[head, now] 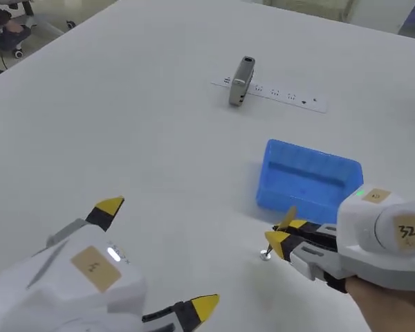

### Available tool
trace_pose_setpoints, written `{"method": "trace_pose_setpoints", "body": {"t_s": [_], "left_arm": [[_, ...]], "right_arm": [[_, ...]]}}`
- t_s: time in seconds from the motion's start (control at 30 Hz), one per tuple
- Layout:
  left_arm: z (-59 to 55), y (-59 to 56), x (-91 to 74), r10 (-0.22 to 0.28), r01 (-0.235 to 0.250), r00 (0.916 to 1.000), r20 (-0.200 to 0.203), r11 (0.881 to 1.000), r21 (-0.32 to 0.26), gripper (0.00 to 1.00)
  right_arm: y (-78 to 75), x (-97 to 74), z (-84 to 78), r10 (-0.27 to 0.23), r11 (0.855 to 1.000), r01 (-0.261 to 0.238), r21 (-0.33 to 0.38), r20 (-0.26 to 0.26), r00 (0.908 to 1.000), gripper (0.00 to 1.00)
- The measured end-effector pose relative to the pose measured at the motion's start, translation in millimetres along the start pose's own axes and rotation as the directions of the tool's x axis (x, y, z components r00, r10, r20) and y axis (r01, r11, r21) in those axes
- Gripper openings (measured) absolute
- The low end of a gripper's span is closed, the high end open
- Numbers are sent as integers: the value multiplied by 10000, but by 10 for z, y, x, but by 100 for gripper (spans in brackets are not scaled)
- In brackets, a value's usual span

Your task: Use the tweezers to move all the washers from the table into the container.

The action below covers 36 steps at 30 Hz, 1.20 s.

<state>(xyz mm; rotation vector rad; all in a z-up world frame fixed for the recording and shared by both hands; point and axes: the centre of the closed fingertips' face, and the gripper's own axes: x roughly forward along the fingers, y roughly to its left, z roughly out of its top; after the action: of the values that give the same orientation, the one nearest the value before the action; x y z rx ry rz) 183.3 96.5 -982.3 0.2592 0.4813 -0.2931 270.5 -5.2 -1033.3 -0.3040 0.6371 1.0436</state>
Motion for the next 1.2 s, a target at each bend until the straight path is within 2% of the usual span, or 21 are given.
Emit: {"method": "trace_pose_setpoints", "body": {"t_s": [0.23,0.43,0.5,0.53,0.8,1.03,1.2], "left_arm": [[-6,6,-1,17,-17,10000,10,10000,23,95],[-11,7,-4,10,-10,10000,22,9999,130,95],[32,16,-19,-9,9,9996,281,10000,-5,95],[29,23,-19,5,-4,9996,265,10000,-34,95],[27,36,-20,79,-78,9996,288,10000,-8,95],[49,51,-33,82,-77,9992,394,9999,-131,94],[42,27,-25,11,-11,9996,298,10000,-8,94]], "right_arm": [[45,-1,-16,-178,9958,155,-900,-250,9995,3],[41,20,-7,-335,9950,291,-955,-449,9984,2],[42,27,-6,-425,9950,380,-921,-478,9980,1],[40,29,-6,-450,9947,404,-944,-471,9979,1],[-59,-28,-32,-655,9973,670,312,-468,9968,1],[-150,-114,23,-908,9931,932,714,-359,9952,1],[-163,-184,172,-989,9935,997,555,-174,9949,1]]}}
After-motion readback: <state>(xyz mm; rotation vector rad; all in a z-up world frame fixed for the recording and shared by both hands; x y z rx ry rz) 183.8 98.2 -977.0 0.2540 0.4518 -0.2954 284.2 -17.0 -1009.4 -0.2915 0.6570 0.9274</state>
